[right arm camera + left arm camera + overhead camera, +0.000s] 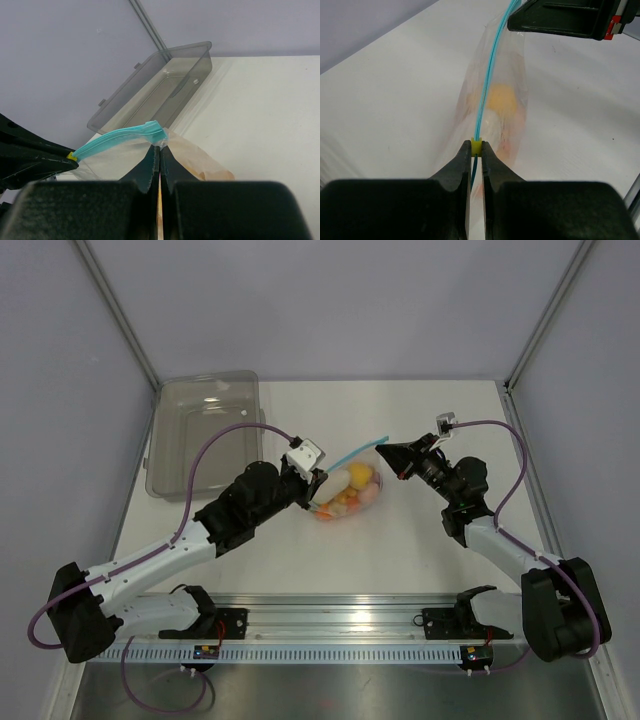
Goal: Open the zip-top bag and remove the fake food
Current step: Unzip the zipper food storage bag at the center of the board.
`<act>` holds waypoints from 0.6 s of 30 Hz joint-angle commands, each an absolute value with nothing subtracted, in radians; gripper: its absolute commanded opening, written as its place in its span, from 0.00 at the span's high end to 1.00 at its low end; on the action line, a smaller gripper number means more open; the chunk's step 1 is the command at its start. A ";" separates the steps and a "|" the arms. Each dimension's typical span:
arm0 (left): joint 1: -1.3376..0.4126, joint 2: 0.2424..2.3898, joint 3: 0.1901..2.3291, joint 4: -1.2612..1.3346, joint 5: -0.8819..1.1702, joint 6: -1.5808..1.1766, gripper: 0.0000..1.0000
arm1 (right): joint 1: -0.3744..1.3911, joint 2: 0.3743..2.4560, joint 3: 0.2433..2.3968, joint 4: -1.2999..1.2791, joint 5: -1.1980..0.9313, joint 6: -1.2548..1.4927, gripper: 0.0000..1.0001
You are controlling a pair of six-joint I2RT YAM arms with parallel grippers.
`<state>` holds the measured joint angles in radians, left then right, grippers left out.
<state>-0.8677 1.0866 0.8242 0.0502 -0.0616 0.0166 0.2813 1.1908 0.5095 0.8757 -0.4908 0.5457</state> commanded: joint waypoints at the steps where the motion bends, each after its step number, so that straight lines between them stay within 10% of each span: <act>1: -0.862 1.080 0.861 0.034 -0.109 0.005 0.98 | 0.258 1.175 0.523 0.899 -0.428 0.525 1.00; 18: -0.862 0.979 0.778 -0.032 -0.163 -0.080 0.98 | 0.256 1.198 0.531 0.893 -0.425 0.518 1.00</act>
